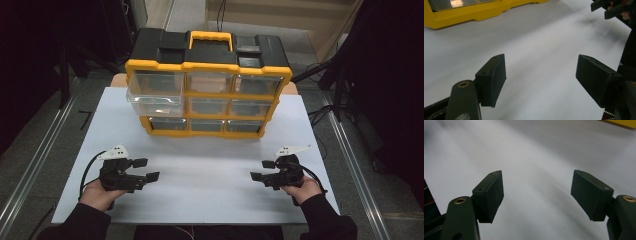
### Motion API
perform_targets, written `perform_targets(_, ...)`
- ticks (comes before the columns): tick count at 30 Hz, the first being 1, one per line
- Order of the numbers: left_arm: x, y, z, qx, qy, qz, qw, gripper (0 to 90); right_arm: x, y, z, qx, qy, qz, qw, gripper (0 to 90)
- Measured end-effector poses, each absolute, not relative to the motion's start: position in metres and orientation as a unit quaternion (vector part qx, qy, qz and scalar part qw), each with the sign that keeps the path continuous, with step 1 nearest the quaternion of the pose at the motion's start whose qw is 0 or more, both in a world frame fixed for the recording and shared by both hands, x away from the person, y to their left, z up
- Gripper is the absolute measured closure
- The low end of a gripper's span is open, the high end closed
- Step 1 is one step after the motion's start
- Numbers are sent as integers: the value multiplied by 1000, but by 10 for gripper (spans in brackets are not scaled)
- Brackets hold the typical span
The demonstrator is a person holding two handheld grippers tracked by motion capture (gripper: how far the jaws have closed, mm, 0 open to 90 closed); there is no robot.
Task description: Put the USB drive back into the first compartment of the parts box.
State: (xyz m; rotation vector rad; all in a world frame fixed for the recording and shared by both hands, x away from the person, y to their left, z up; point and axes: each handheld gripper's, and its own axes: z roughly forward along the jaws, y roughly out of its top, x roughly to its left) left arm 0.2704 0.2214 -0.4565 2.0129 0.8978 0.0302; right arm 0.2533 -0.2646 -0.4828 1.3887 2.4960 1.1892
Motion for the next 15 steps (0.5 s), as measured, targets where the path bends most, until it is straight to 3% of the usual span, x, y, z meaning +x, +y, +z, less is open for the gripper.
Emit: perform_targets(15, 270, 220, -458, 820, 361, 14, 443, 253, 246, -274, -486, 458, 800, 386, 20, 245)
